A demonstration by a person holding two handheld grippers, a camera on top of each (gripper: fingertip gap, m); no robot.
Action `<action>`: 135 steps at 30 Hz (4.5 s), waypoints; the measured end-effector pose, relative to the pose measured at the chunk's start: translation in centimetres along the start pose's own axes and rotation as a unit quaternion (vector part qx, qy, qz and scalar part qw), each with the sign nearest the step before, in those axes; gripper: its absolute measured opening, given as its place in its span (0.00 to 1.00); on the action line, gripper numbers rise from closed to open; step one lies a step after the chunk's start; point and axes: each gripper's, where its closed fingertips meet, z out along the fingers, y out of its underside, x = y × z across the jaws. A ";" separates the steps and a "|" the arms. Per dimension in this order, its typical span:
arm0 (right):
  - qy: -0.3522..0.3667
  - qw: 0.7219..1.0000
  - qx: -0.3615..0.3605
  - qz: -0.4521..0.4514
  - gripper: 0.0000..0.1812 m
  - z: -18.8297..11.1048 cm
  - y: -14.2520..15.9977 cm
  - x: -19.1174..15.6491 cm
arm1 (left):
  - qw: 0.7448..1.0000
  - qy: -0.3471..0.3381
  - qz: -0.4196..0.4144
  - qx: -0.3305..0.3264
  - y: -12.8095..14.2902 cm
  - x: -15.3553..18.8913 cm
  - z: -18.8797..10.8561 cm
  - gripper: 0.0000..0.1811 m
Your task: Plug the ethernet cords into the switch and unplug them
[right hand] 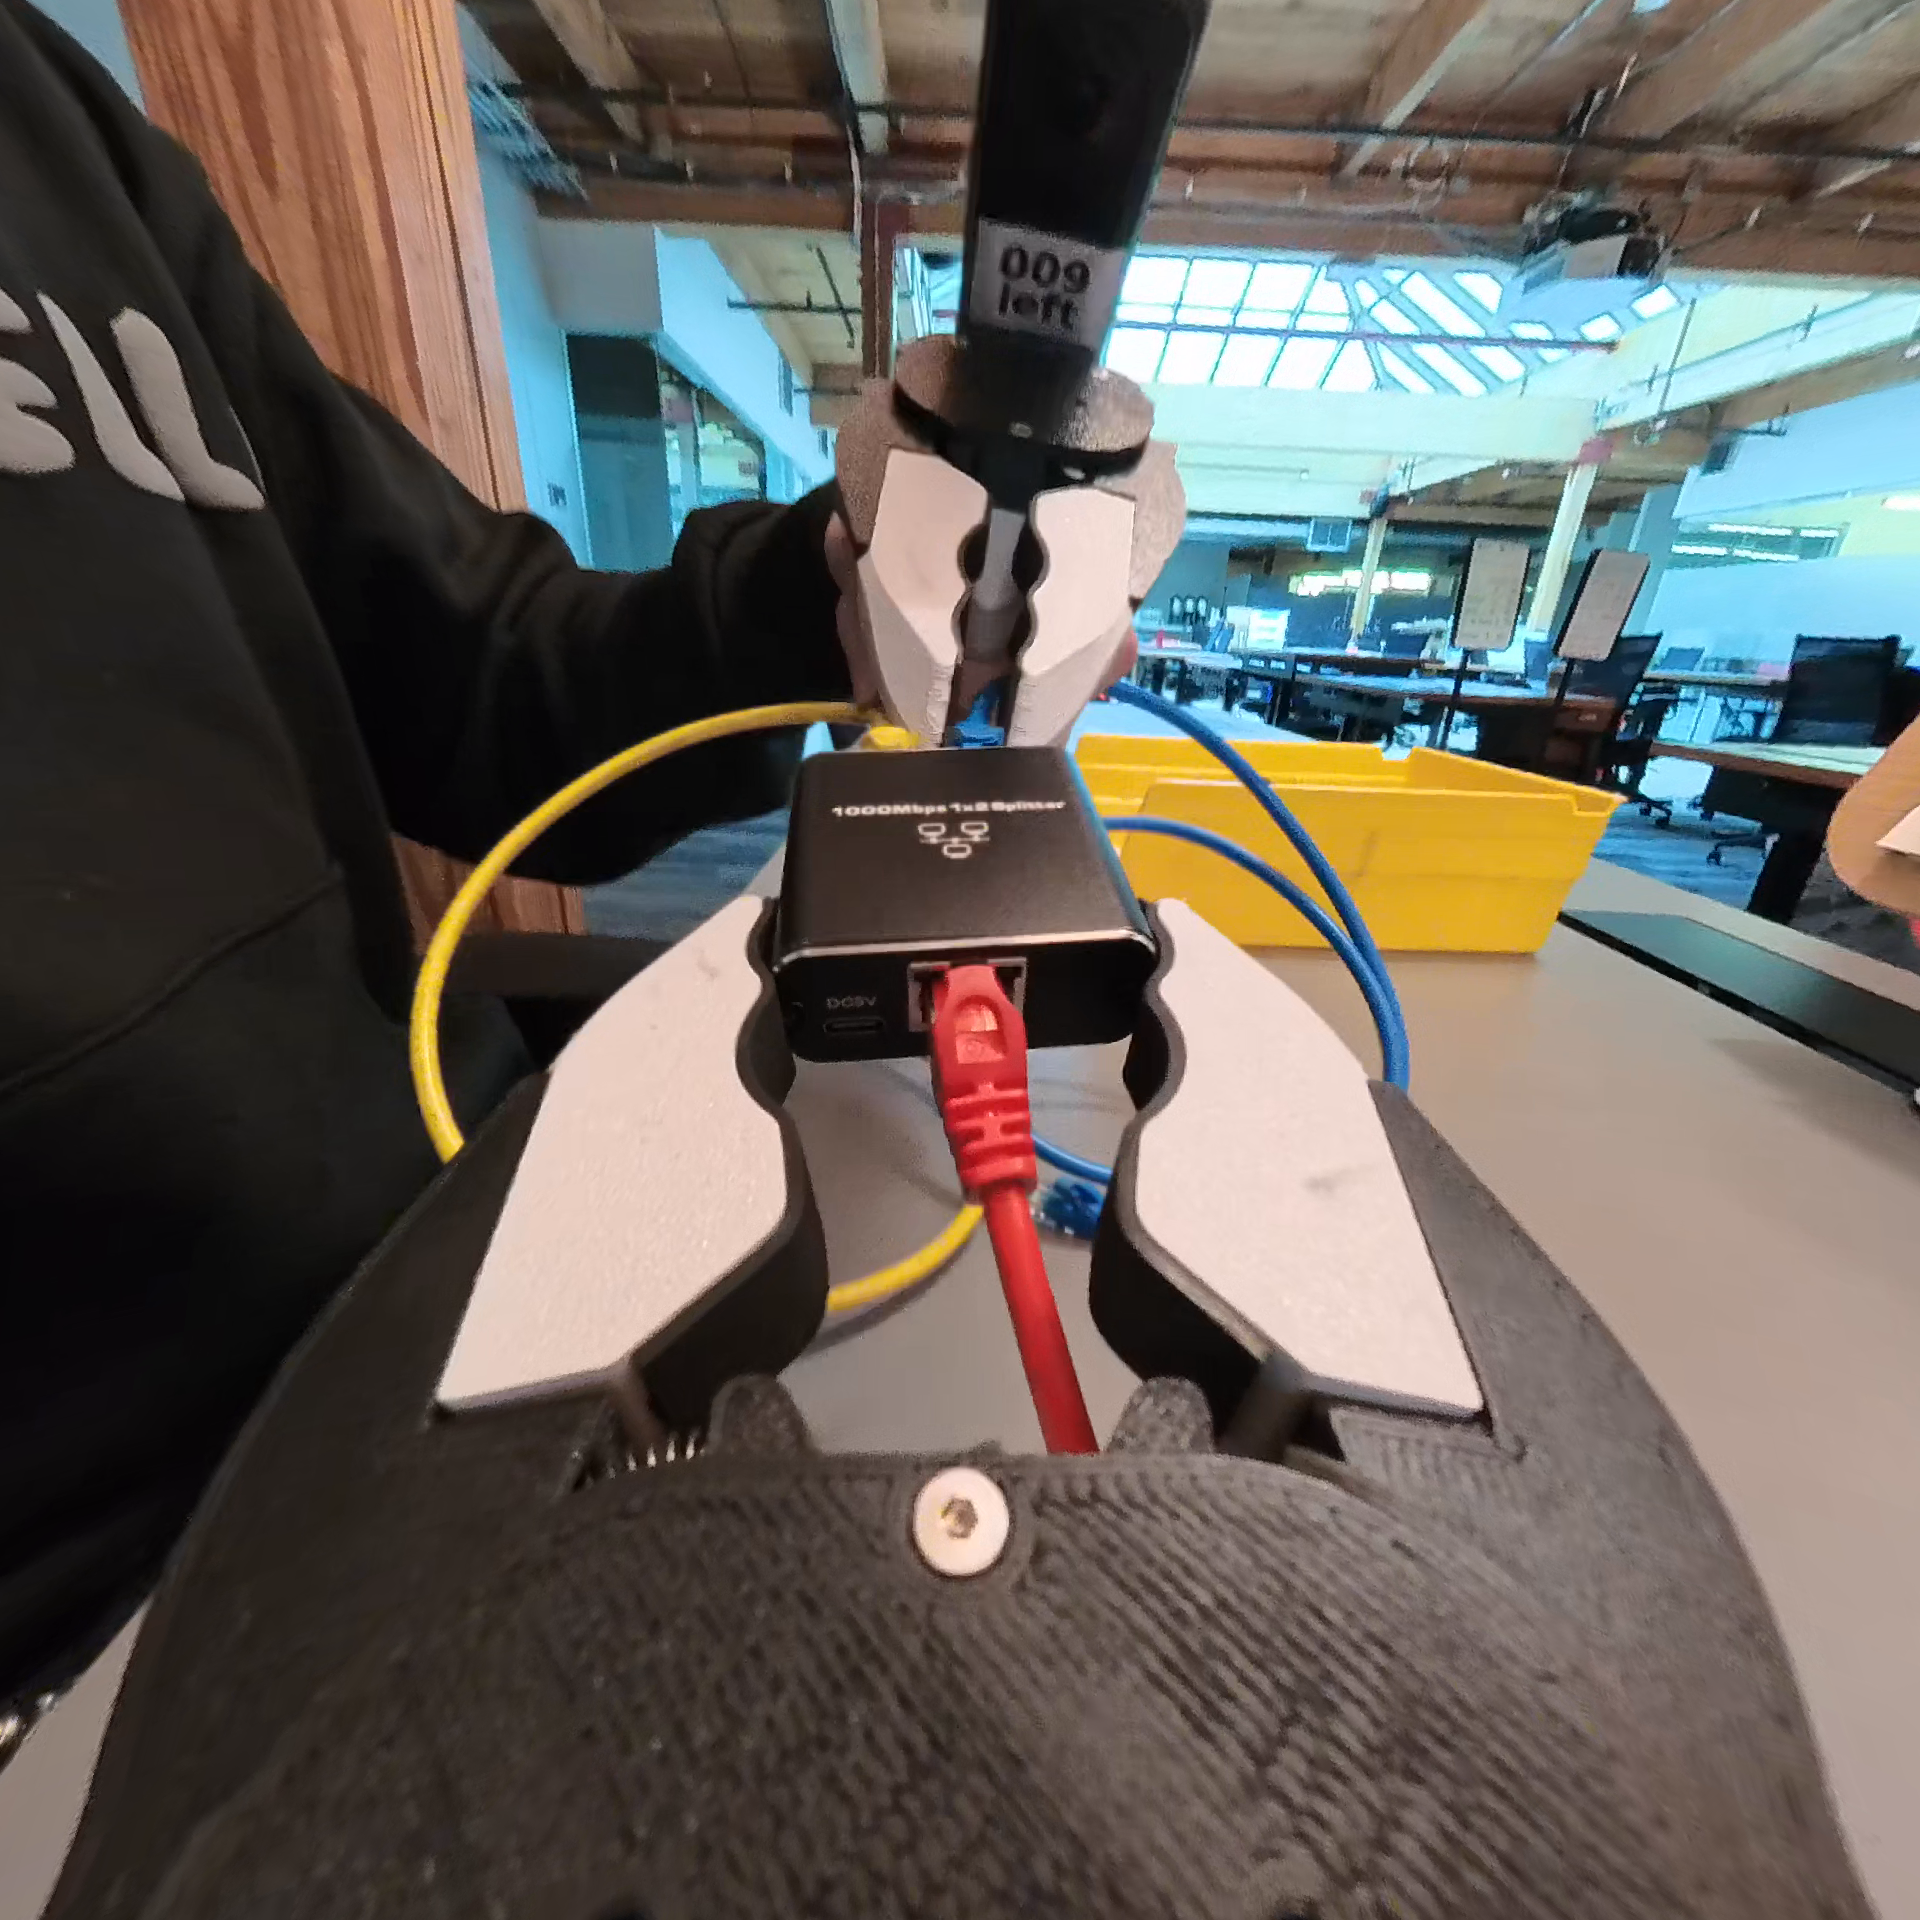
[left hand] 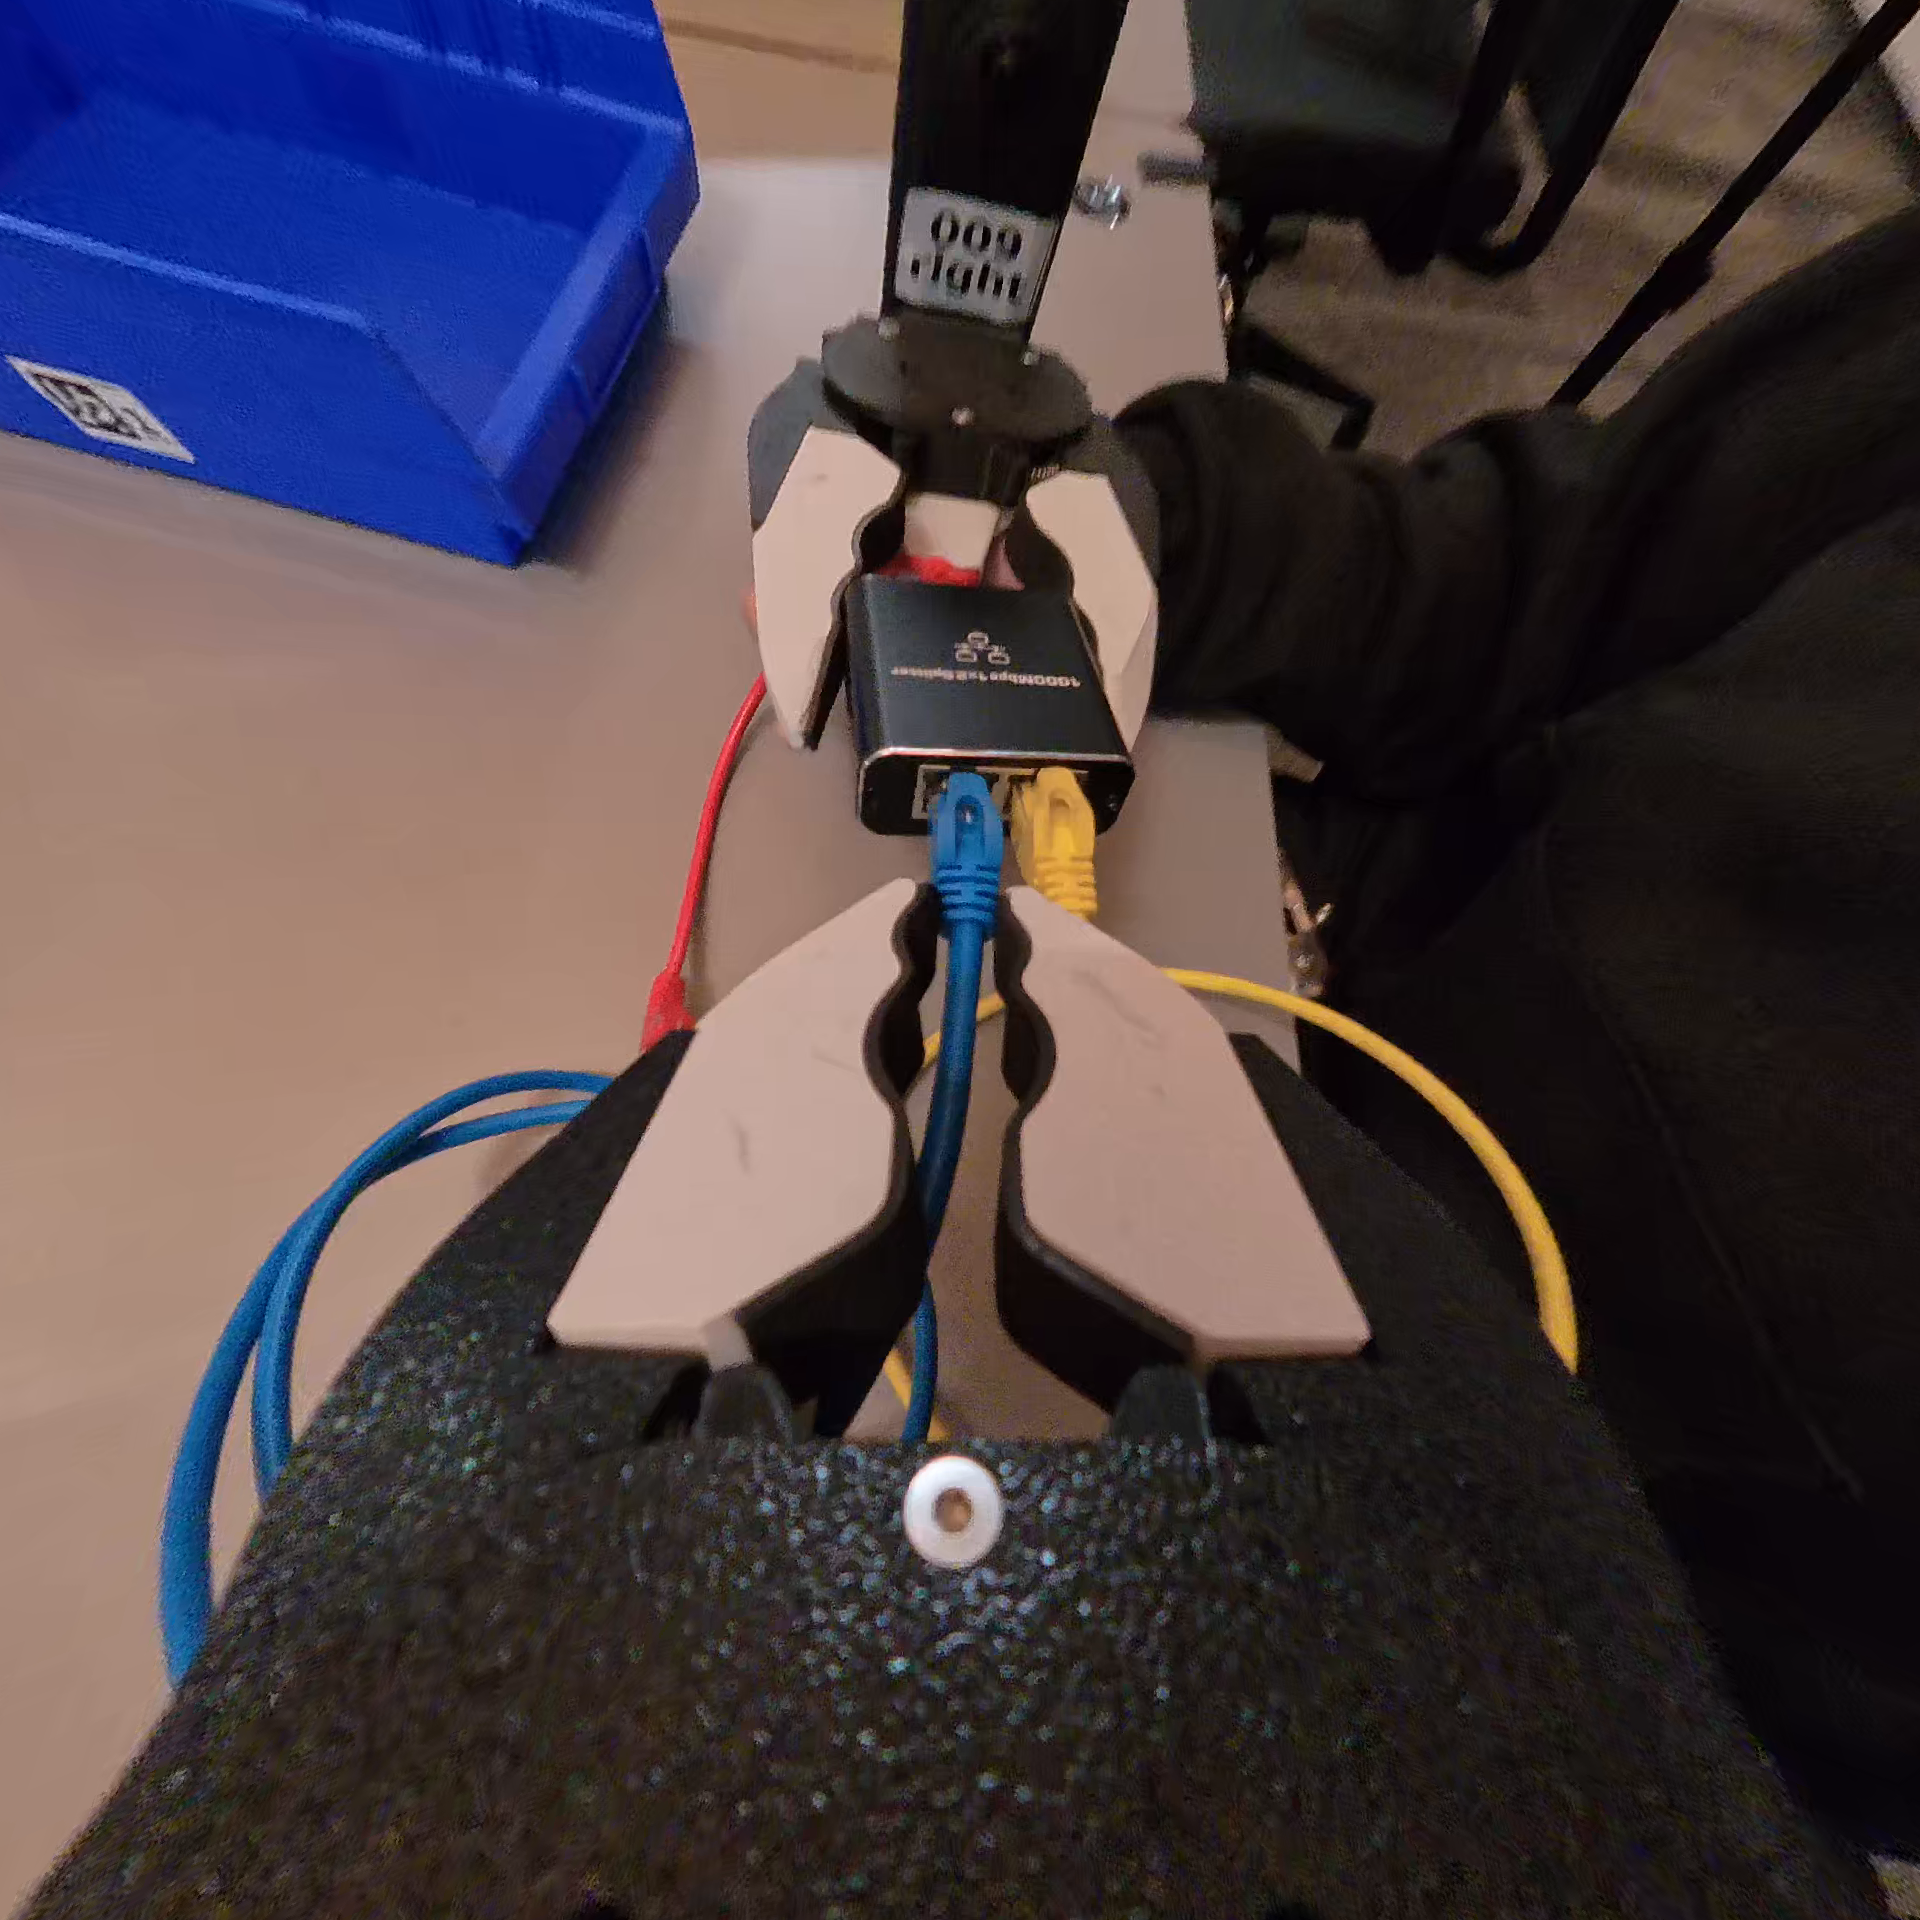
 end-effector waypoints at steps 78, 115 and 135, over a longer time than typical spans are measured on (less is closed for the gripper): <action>0.589 0.768 -0.066 0.243 0.39 -26.6 -4.7 23.0 | 0.924 -0.219 -0.125 0.288 11.1 -7.8 -6.1 0.25; 0.693 0.704 -0.153 0.020 0.54 -24.5 -5.0 11.7 | 0.895 -0.401 -0.154 0.122 -4.8 -21.8 14.7 0.05; 0.400 0.904 -0.153 -0.003 0.53 7.2 -7.5 10.4 | 0.826 -0.487 -0.221 0.178 15.0 -10.3 -8.1 0.03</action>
